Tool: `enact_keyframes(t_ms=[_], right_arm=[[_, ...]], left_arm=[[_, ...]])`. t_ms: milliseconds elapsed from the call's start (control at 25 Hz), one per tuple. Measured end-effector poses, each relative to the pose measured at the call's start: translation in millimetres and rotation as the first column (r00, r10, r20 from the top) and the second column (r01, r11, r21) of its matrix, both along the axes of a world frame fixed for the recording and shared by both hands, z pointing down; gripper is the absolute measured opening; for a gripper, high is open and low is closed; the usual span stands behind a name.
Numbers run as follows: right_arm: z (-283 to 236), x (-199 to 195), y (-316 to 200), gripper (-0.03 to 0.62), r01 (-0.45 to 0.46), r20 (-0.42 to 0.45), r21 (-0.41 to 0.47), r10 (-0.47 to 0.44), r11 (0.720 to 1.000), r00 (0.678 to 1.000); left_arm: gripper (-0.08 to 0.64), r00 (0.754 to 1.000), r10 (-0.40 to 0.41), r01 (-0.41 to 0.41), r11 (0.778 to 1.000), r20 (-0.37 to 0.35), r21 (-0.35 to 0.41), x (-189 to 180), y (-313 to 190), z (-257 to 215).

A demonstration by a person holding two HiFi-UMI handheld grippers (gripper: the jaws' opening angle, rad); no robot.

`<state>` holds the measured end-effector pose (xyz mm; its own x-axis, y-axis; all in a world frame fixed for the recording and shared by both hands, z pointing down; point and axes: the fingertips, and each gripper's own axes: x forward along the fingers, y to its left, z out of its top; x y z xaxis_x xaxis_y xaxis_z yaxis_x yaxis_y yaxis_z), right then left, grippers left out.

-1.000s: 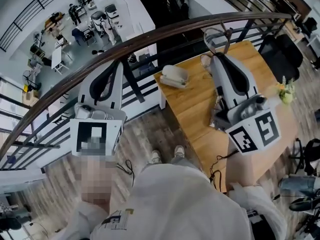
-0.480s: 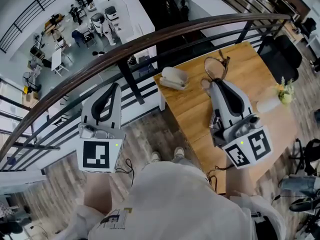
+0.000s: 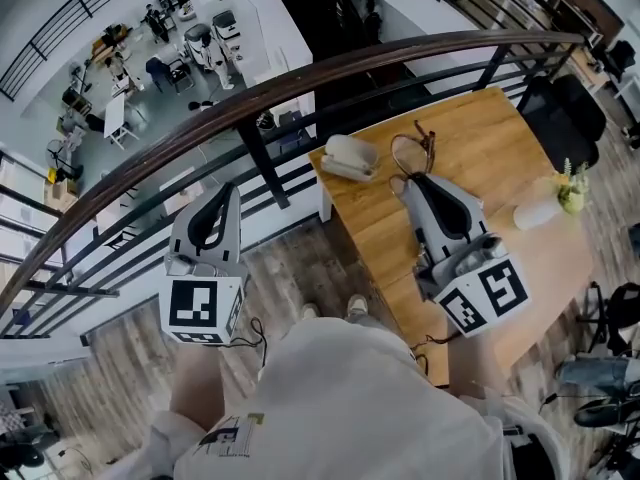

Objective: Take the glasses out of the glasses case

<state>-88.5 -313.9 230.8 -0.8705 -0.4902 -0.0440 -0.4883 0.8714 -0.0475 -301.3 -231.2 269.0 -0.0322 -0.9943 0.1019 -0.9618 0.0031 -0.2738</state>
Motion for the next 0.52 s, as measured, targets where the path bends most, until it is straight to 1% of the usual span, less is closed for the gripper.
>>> enact_keyframes(t_ms=[320,520], right_arm=[[10,4,-3,0.043,0.011,-0.014,0.005,-0.011,1.0,1.0],[14,4,-5,0.043,0.012,-0.028,-0.004,-0.012,1.0,1.0]], left_arm=[[0.017,1.0,0.01,-0.01,1.0,0.013,-0.016,14,-5,12],[0.017,1.0,0.013,-0.013,1.0,-0.003,-0.018,14,-6,16]])
